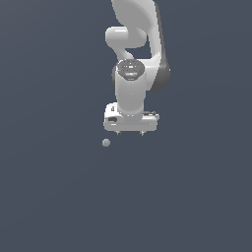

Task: Pick up the object and move it to a goal position.

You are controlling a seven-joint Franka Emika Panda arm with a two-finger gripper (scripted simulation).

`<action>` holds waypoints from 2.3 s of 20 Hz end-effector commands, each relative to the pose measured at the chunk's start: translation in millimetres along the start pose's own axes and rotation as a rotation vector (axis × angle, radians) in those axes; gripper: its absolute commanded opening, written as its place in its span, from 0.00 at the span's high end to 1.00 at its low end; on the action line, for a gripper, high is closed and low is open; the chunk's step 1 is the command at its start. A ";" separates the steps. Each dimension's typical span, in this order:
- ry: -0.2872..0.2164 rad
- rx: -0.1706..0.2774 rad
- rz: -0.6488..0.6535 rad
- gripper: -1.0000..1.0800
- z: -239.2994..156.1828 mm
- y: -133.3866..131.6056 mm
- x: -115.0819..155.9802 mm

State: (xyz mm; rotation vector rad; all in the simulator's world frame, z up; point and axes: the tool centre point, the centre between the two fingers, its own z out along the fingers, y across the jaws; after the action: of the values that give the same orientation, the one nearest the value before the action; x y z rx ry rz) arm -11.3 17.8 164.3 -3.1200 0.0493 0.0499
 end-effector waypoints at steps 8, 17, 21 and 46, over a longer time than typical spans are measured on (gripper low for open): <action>0.010 -0.014 -0.006 0.04 -11.0 2.3 0.7; 0.012 -0.017 -0.015 0.04 -11.4 4.8 0.7; 0.013 -0.018 -0.044 0.04 -6.4 11.1 0.4; 0.022 -0.027 -0.472 0.04 69.9 101.0 -19.1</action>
State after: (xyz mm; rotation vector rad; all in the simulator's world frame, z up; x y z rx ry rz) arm -33.6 -76.0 97.6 -3.0747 -0.6421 0.0096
